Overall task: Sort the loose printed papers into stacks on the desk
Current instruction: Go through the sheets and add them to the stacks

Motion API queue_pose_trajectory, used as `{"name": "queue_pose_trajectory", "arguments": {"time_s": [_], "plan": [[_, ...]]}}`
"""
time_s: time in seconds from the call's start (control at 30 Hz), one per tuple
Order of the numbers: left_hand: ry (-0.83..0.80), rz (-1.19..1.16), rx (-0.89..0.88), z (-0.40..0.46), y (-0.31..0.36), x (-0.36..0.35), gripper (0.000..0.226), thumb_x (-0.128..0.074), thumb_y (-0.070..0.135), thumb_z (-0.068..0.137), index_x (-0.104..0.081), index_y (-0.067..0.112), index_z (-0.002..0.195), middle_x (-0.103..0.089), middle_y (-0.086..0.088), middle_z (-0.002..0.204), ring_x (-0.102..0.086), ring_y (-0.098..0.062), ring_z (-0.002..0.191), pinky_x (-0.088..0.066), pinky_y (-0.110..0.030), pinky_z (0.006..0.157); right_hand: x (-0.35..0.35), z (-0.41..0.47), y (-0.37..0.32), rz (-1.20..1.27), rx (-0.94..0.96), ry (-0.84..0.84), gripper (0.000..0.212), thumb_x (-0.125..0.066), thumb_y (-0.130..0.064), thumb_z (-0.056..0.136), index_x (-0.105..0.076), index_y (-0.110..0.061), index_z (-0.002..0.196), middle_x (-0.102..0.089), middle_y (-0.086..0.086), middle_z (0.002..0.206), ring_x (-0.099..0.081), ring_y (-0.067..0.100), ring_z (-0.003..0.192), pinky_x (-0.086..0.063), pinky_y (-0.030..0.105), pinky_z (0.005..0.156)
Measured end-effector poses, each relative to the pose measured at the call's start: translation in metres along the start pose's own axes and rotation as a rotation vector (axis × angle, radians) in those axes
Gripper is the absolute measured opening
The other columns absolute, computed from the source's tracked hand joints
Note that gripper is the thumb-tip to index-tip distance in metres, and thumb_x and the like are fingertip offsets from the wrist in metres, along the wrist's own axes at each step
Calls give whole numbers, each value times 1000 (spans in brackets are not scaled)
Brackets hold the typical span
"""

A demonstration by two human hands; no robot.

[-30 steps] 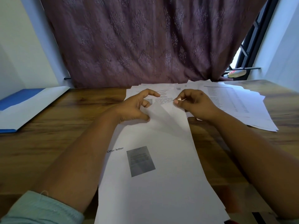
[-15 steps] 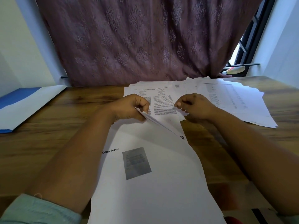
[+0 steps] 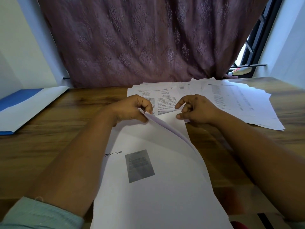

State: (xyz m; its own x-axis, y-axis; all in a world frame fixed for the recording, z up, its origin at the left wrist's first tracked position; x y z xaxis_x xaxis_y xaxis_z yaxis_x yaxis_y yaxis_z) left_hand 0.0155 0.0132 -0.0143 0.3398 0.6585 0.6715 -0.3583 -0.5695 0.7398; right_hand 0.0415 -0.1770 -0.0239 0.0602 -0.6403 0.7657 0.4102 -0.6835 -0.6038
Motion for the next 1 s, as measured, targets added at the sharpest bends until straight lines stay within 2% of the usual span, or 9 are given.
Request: {"name": "queue_pose_trajectory", "arguments": {"time_s": [0.13, 0.23, 0.3, 0.47, 0.57, 0.63, 0.7, 0.87, 1.0], "plan": [[9, -65, 18, -1, 3, 2, 34, -69, -21, 74, -67, 12, 67, -75, -1, 96, -69, -8, 91, -53, -20, 85, 4, -3, -6, -14, 27, 3, 27, -74, -22, 85, -58, -27, 106, -69, -8, 74, -65, 8, 68, -46, 14, 71], [39, -52, 55, 0, -5, 7, 21, -74, -6, 67, -68, 15, 68, -73, -12, 96, -67, -27, 91, -52, -37, 87, 6, -4, -13, -75, 70, 11, 15, -65, -23, 92, -56, -27, 103, -63, -13, 78, -60, 5, 73, -41, 12, 69], [50, -45, 62, 0, -8, 9, 13, -72, 3, 61, -66, 11, 69, -63, -8, 80, -59, -18, 75, -45, -32, 78, 11, -5, -17, -88, 109, 35, 4, -59, -24, 96, -56, -24, 98, -58, -18, 79, -56, 2, 72, -37, 8, 64], [81, -54, 79, 0, -10, 12, 23, -72, -10, 73, -69, 10, 82, -64, -2, 83, -61, -4, 73, -49, -20, 76, 71, -8, 9, 164, -21, 584, 12, -57, -21, 96, -63, -11, 101, -63, 2, 84, -58, 19, 74, -38, 18, 65], [85, -154, 65, 0, -11, 11, 47, -65, -22, 74, -79, 23, 73, -74, 7, 81, -69, -7, 78, -55, -19, 74, 51, -9, 29, 647, -251, 120, 32, -68, -31, 88, -65, -12, 114, -73, 3, 102, -71, 20, 92, -55, 24, 69], [96, -174, 80, 0, -15, 11, 52, -63, -24, 75, -78, 26, 72, -75, 10, 80, -70, -6, 78, -55, -17, 71, 22, -30, 27, 559, -364, -348, 38, -73, -20, 77, -67, -9, 113, -74, 7, 106, -72, 19, 93, -59, 26, 71], [108, -175, 92, 1, -19, 12, 43, -64, -22, 76, -75, 19, 81, -75, 10, 79, -70, -3, 77, -55, -16, 71, 12, -38, 37, 366, -391, -480, 36, -78, -12, 71, -70, -4, 106, -74, 12, 104, -70, 24, 92, -56, 31, 80], [83, -147, 113, -2, -22, 12, 28, -71, -14, 73, -70, -1, 97, -70, -6, 93, -67, -4, 79, -53, -18, 78, 88, -13, 77, 352, -355, 527, 20, -73, -27, 81, -70, -18, 99, -72, 1, 94, -68, 23, 86, -55, 36, 82], [96, -224, 127, 0, -35, 14, 39, -69, -16, 72, -78, 20, 83, -75, 2, 88, -70, -12, 87, -55, -25, 84, 57, -11, 86, 437, -415, 268, 45, -75, -14, 82, -60, -10, 125, -64, 7, 125, -61, 29, 115, -52, 45, 95]]}}
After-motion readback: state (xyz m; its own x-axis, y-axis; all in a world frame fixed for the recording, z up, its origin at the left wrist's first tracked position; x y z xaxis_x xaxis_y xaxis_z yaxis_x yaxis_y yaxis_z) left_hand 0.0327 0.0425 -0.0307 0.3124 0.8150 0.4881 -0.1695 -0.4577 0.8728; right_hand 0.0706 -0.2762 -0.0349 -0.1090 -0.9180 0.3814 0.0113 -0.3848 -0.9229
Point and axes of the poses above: each hand's wrist, its own z-axis towards the middle knuckle, its own x-axis out of the back of the hand, y = z × x, the point moved 8 cm from there along z, towards the middle knuckle
